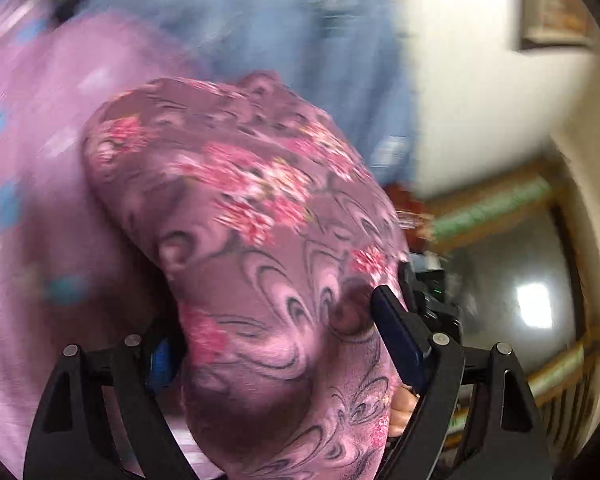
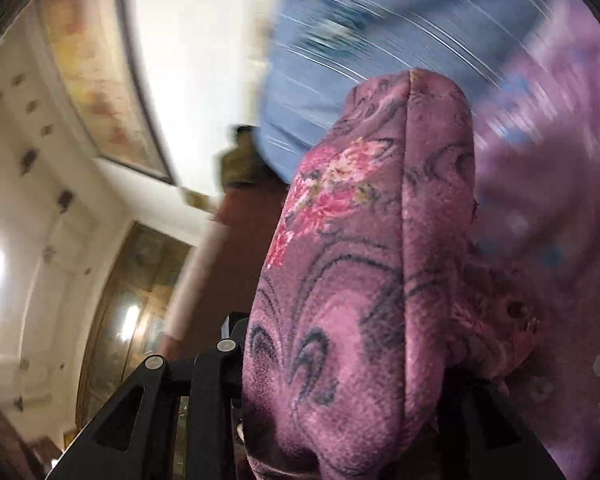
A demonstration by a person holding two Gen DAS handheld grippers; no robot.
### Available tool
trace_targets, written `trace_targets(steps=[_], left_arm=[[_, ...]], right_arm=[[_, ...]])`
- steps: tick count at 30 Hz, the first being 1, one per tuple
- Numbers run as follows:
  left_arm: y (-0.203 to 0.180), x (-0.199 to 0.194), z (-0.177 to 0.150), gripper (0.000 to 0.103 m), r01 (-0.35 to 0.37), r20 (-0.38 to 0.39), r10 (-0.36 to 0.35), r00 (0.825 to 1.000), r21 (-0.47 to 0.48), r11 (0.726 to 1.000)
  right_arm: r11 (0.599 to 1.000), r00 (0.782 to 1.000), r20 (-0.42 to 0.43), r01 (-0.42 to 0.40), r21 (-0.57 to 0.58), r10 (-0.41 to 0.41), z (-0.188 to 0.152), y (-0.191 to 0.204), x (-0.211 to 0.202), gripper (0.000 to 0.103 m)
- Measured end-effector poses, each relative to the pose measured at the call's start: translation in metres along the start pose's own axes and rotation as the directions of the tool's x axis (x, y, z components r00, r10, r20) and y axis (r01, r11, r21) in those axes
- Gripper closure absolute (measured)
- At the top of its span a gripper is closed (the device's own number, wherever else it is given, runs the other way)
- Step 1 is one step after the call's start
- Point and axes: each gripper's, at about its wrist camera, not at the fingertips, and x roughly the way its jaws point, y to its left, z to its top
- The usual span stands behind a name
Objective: Fold small clothes
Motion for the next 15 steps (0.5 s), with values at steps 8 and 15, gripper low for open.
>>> trace_targets(steps=[8,15], left_arm=[[0.04,-0.001,-0.001,0.018,-0.132,-0.006,0.132,0.991,-0.111,0.985],[0.001,-0.032,0.023,0.018,-0.371,0.082,0.366,0.927,0.06,0.927]], right_arm=[[0.949,0.954,-0.19,0.264,0.173,-0.23,-0.021,-0.083,0.032,0.054],[0.93,0.917,-0.153,0.361,-0.071,-0.368,-0.015,-0.03,-0.006,0.036]])
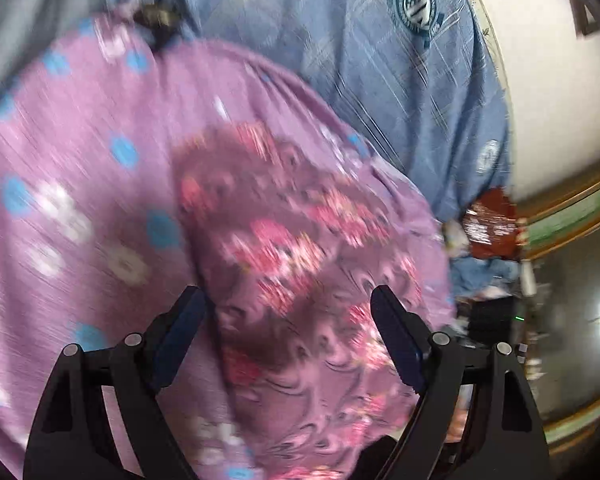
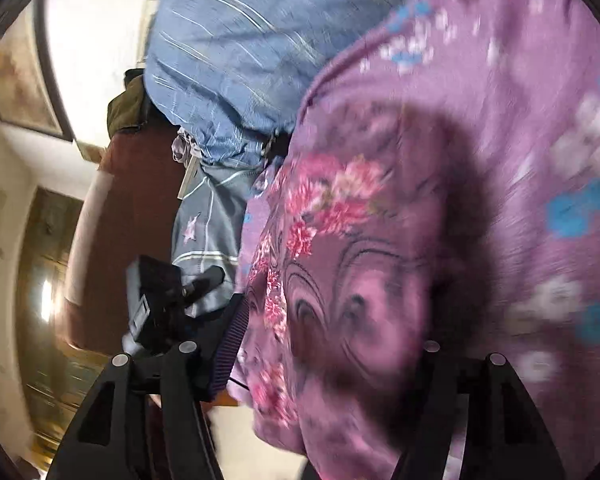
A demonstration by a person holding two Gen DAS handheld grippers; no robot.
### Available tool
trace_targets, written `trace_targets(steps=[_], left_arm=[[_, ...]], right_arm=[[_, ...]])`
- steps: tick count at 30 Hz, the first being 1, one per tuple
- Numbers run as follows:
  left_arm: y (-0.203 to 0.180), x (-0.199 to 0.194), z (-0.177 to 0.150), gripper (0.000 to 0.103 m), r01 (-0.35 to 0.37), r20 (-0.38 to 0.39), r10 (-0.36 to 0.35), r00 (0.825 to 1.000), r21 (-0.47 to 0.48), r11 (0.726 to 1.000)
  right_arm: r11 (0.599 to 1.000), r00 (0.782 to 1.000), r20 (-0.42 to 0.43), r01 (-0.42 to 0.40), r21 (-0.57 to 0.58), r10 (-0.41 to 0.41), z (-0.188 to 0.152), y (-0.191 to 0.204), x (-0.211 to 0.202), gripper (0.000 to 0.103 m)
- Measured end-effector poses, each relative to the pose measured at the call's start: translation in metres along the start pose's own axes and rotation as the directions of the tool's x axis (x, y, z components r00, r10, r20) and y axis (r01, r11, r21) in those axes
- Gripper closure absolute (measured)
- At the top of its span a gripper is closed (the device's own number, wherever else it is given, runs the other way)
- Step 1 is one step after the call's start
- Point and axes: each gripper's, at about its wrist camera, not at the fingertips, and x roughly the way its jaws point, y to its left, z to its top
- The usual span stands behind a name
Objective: Fold small clothes
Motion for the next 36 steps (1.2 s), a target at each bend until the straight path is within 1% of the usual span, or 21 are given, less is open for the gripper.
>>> trace_targets(steps=[2,4,8,9,10,12,15,16,18,19,20,21,22,24,26,28,29,31,33,34,36], left_arm=[[-0.003,-0.003,0.005,0.018,-0.019,0.02,0.019,1.0,0.017,1.0],[-0.009,0.01,0.007,0.018,-0.012,-0.022,0.012,1.0,0.023,1.0],[-0.011,0.044,0.001,0.018,-0.042,-0.107,0.046,0.993,0.041,0.998],[-0.006,0.047,-0.001,0.018,-0.017,-0.114,0.018,0.993,0.014,1.0],[-0.002,0.047,-0.001,0.018,0.041,-0.108,-0.044,0.993,-0.024,0.999],[-0.004,0.037,-0.004,0.018,0.155,-0.088,-0.159,0.983,-0.052,0.987],[-0.021,0.03,-0.002,0.018,0.352,-0.1,-0.358,0.928,-0.072,0.933],[-0.033,0.03,-0.001,0.018,0.418,-0.113,-0.424,0.899,-0.072,0.905],[-0.054,0.029,0.001,0.021,0.502,-0.125,-0.506,0.854,-0.061,0.863],[-0.068,0.028,0.003,0.021,0.53,-0.133,-0.53,0.838,-0.034,0.847],[-0.076,0.026,0.004,0.021,0.523,-0.128,-0.52,0.845,-0.007,0.852],[-0.082,0.026,0.006,0.021,0.494,-0.116,-0.489,0.865,0.023,0.869],[-0.083,0.027,0.008,0.021,0.444,-0.1,-0.437,0.894,0.049,0.895],[-0.067,0.03,0.009,0.021,0.375,-0.077,-0.372,0.925,0.021,0.927],[-0.042,0.032,0.006,0.021,0.314,-0.048,-0.314,0.948,-0.019,0.949],[-0.013,0.029,-0.002,0.021,0.246,-0.026,-0.248,0.968,-0.062,0.967],[-0.003,0.029,-0.004,0.022,0.233,-0.02,-0.236,0.972,-0.08,0.969],[0.009,0.033,-0.006,0.022,0.21,-0.008,-0.213,0.977,-0.112,0.971],[0.01,0.038,-0.008,0.024,0.17,-0.013,-0.172,0.985,-0.12,0.978],[0.007,0.044,-0.008,0.024,0.148,-0.019,-0.151,0.988,-0.112,0.983],[0.003,0.049,-0.012,0.024,0.109,-0.019,-0.11,0.994,-0.076,0.991]], right_arm=[[1.0,0.998,0.051,0.026,0.002,-0.026,0.002,-0.003,-0.017,0.034],[0.999,0.996,0.088,0.019,0.043,-0.023,0.011,-0.013,-0.022,0.034],[0.989,1.0,0.002,-0.008,0.148,0.008,0.022,-0.034,0.014,0.038],[0.988,1.0,-0.011,-0.019,0.153,0.021,0.018,-0.034,0.02,0.045],[0.988,0.998,-0.017,-0.049,0.149,0.052,0.017,-0.032,0.025,0.058],[0.989,0.996,0.004,-0.085,0.12,0.085,0.014,-0.025,0.019,0.067],[0.991,0.993,0.015,-0.118,0.064,0.118,0.012,-0.011,0.004,0.074],[0.988,0.99,0.022,-0.138,0.063,0.137,0.012,-0.009,-0.002,0.076],[0.978,0.979,0.059,-0.199,0.058,0.195,0.011,-0.005,-0.017,0.086],[0.972,0.972,0.071,-0.228,0.057,0.224,0.012,-0.002,-0.023,0.086],[0.963,0.963,0.087,-0.262,0.054,0.257,0.015,0.003,-0.027,0.087],[0.958,0.955,0.101,-0.285,0.043,0.279,0.016,0.006,-0.033,0.092],[0.96,0.956,0.111,-0.278,0.032,0.273,0.017,0.01,-0.035,0.092],[0.985,0.979,0.117,-0.171,0.021,0.167,0.022,0.013,-0.034,0.087],[0.998,0.989,0.135,-0.065,0.013,0.063,0.022,0.008,-0.033,0.087],[0.998,0.986,0.157,-0.067,0.014,0.064,0.022,0.004,-0.033,0.087],[0.997,0.981,0.176,-0.079,0.009,0.076,0.021,0.004,-0.035,0.087],[0.999,0.974,0.226,-0.022,-0.037,0.03,0.02,0.013,-0.037,0.087],[0.989,0.941,0.334,0.105,-0.108,-0.063,0.017,0.032,-0.042,0.087],[0.982,0.93,0.363,0.121,-0.144,-0.061,0.015,0.039,-0.043,0.087],[0.969,0.934,0.353,0.131,-0.208,-0.051,0.016,0.052,-0.034,0.087]])
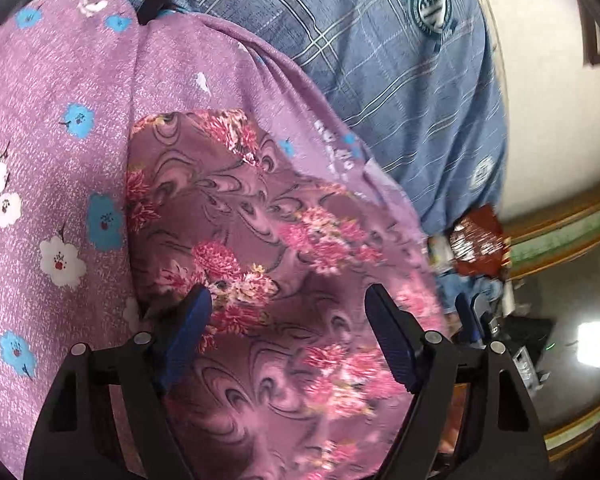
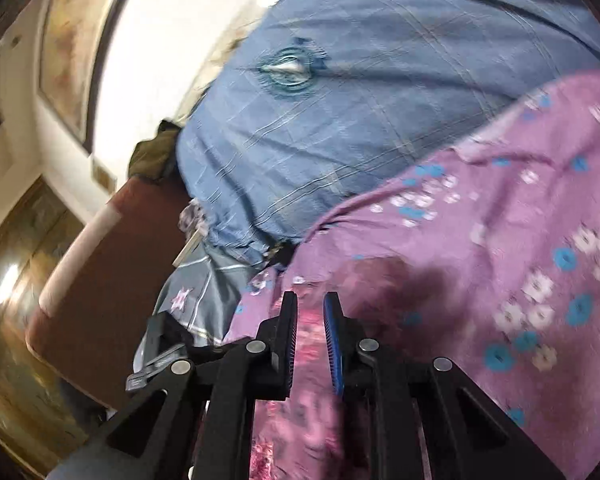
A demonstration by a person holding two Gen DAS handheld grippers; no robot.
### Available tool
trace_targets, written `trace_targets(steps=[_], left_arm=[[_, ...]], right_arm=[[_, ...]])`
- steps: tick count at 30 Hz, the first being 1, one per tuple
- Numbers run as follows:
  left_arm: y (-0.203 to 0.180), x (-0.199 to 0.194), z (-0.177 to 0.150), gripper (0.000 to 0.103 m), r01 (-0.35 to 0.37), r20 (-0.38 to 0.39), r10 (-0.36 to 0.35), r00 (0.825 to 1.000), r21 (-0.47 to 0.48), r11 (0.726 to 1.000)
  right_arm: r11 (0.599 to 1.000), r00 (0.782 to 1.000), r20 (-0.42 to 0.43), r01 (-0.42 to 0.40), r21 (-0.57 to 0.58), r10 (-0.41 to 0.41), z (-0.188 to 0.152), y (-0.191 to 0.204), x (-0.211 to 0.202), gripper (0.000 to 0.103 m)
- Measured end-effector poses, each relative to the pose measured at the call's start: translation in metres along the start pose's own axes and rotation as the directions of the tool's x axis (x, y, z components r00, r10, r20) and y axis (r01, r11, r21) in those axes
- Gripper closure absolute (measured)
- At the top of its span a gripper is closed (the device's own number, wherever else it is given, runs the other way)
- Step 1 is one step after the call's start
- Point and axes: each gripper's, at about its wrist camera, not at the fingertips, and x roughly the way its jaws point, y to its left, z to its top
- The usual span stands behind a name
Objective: Fold small clothes
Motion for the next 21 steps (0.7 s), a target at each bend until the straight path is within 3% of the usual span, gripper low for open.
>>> trace_targets(steps=[2,4,5,7,9,11,13,17,19,21], left_arm=[[0.001,0.0,-0.004,0.024,-0.007,0.011,0.006,1.0,0.017,1.0],[0.004,-0.002,-0.006,0.024,0.006,0.028,-0.006,1.0,0.012,1.0],[0.01,-0.005,-0.006,0.024,0.032,0.03,-0.032,0.999,-0.001,0.999],[0.023,-0.015,-0.006,0.024,0.096,0.039,-0.095,0.995,-0.047,0.994],[0.027,-0.023,-0.007,0.024,0.14,0.054,-0.136,0.989,-0.075,0.987],[0.024,-0.036,-0.012,0.024,0.128,0.074,-0.124,0.99,-0.06,0.99],[0.015,-0.049,-0.021,0.024,0.134,0.076,-0.132,0.988,-0.024,0.991],[-0.012,-0.051,-0.044,0.022,0.111,0.039,-0.114,0.993,0.076,0.991],[-0.018,-0.038,-0.055,0.022,0.08,0.002,-0.081,0.997,0.092,0.993],[-0.016,-0.022,-0.062,0.022,0.006,-0.021,-0.004,1.0,0.104,0.995]], right_arm=[[1.0,0.995,-0.101,0.024,-0.002,-0.025,-0.005,0.0,0.027,0.087],[0.992,0.976,-0.215,0.043,0.116,-0.017,-0.016,-0.022,0.065,0.086],[0.979,0.967,-0.254,0.033,0.202,0.02,-0.023,-0.038,0.083,0.087],[0.91,0.945,-0.263,-0.075,0.407,0.195,-0.034,-0.07,0.109,0.1],[0.881,0.939,-0.258,-0.084,0.466,0.226,-0.034,-0.079,0.11,0.101],[0.914,0.941,-0.283,-0.063,0.401,0.188,-0.029,-0.071,0.103,0.101],[0.945,0.95,-0.285,-0.026,0.327,0.124,-0.02,-0.058,0.091,0.092],[0.982,0.98,-0.179,-0.06,0.18,0.093,-0.002,-0.02,0.064,0.092],[0.987,0.975,-0.212,-0.033,0.159,0.067,-0.003,-0.014,0.075,0.091],[0.989,0.949,-0.314,0.026,0.142,0.02,-0.018,-0.018,0.106,0.095]])
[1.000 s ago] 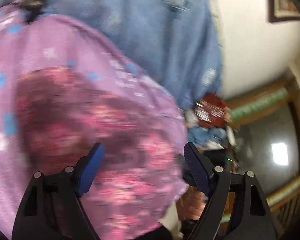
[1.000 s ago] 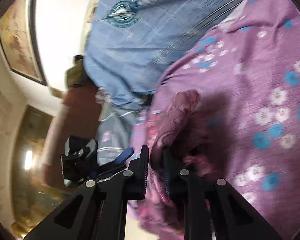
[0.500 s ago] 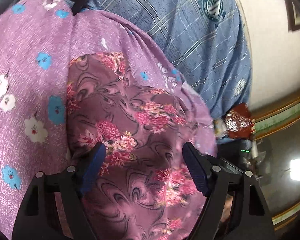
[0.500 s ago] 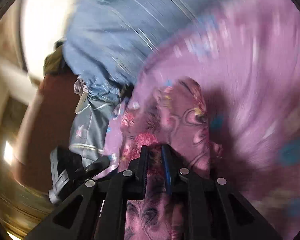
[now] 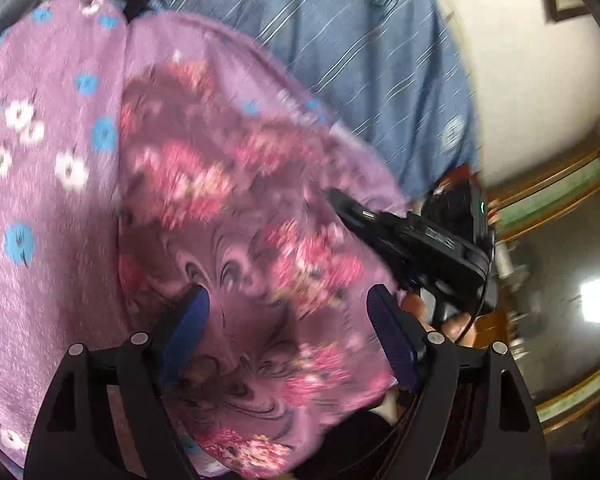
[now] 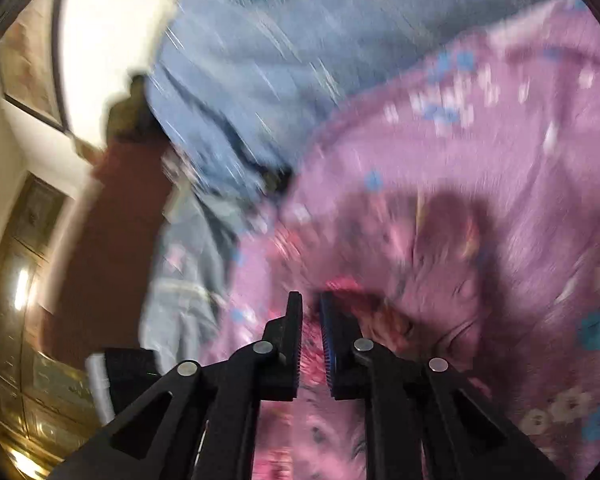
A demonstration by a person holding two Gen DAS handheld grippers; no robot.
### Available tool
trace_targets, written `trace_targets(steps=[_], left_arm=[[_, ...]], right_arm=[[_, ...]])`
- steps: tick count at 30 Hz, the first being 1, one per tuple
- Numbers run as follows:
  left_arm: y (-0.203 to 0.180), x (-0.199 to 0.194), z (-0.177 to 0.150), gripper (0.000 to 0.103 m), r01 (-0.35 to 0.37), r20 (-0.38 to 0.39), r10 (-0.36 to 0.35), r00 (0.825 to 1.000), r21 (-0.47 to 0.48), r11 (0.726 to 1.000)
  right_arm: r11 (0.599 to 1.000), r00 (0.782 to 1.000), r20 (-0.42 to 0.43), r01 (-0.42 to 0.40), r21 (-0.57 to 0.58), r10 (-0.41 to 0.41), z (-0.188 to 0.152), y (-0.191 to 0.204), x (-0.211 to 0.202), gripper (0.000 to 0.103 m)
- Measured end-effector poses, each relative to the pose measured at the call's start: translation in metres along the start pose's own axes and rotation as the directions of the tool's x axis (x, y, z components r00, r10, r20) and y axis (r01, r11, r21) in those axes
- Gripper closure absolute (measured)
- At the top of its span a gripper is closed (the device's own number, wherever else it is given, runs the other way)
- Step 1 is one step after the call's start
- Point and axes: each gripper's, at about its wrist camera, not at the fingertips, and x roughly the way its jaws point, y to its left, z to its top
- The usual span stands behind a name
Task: Fold small clothes
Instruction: 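Raise both grippers away from the folded floral bundle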
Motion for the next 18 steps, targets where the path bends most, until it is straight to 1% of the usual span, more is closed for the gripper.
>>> trace_targets(steps=[1,3,5,6,7,9,10,11,12,13,14,15,16,17,18], left_arm=[[0.005,0.008,-0.003,0.022,-0.048,-0.013,0.048,0.999,-0.006,0.999],[0.005,0.007,-0.003,0.022,-0.051,-0.006,0.051,0.999,-0.021,0.998],[-0.004,-0.003,-0.001,0.022,-0.078,-0.011,0.078,0.997,-0.017,0.997],[-0.01,-0.01,-0.001,0.022,-0.105,0.006,0.105,0.994,-0.007,0.994],[-0.021,-0.02,-0.002,0.022,-0.147,0.044,0.146,0.988,0.018,0.989],[-0.04,-0.036,-0.007,0.022,-0.218,0.107,0.211,0.972,0.06,0.974],[-0.051,-0.045,-0.011,0.02,-0.259,0.14,0.247,0.959,0.078,0.963],[-0.063,-0.053,-0.016,0.02,-0.303,0.176,0.283,0.943,0.097,0.948],[-0.074,-0.06,-0.019,0.02,-0.348,0.21,0.321,0.924,0.109,0.931],[-0.086,-0.067,-0.023,0.019,-0.406,0.248,0.369,0.896,0.118,0.906],[-0.1,-0.075,-0.028,0.019,-0.464,0.288,0.415,0.863,0.128,0.876],[-0.106,-0.082,-0.032,0.019,-0.496,0.312,0.439,0.843,0.134,0.858],[-0.116,-0.091,-0.037,0.018,-0.538,0.344,0.469,0.813,0.139,0.831],[-0.123,-0.095,-0.039,0.018,-0.565,0.365,0.488,0.793,0.139,0.814],[-0.132,-0.101,-0.043,0.018,-0.593,0.391,0.506,0.769,0.14,0.793]], right_arm=[[0.999,0.999,-0.02,0.037,-0.016,-0.038,-0.003,-0.005,0.014,0.103],[0.999,0.999,0.012,0.036,-0.037,-0.035,-0.007,-0.008,0.014,0.103],[0.999,0.999,0.006,0.039,-0.028,-0.039,-0.008,-0.004,0.002,0.096],[0.998,0.999,0.011,0.049,-0.033,-0.048,-0.009,-0.001,-0.007,0.092],[0.996,0.997,0.022,0.074,-0.052,-0.073,-0.01,0.004,-0.017,0.087],[0.98,0.985,0.069,0.165,-0.112,-0.158,-0.018,0.023,-0.041,0.051],[0.97,0.977,0.107,0.199,-0.142,-0.185,-0.024,0.035,-0.054,0.045],[0.96,0.97,0.139,0.223,-0.17,-0.2,-0.029,0.047,-0.061,0.045],[0.943,0.957,0.177,0.262,-0.203,-0.228,-0.038,0.059,-0.076,0.045],[0.927,0.946,0.205,0.297,-0.228,-0.253,-0.046,0.069,-0.088,0.045],[0.912,0.935,0.23,0.326,-0.248,-0.271,-0.056,0.079,-0.101,0.045],[0.904,0.929,0.243,0.339,-0.259,-0.279,-0.061,0.086,-0.108,0.045],[0.893,0.921,0.26,0.357,-0.274,-0.289,-0.072,0.095,-0.121,0.045],[0.885,0.915,0.273,0.371,-0.281,-0.297,-0.079,0.102,-0.129,0.045],[0.878,0.907,0.287,0.386,-0.284,-0.307,-0.086,0.107,-0.136,0.044]])
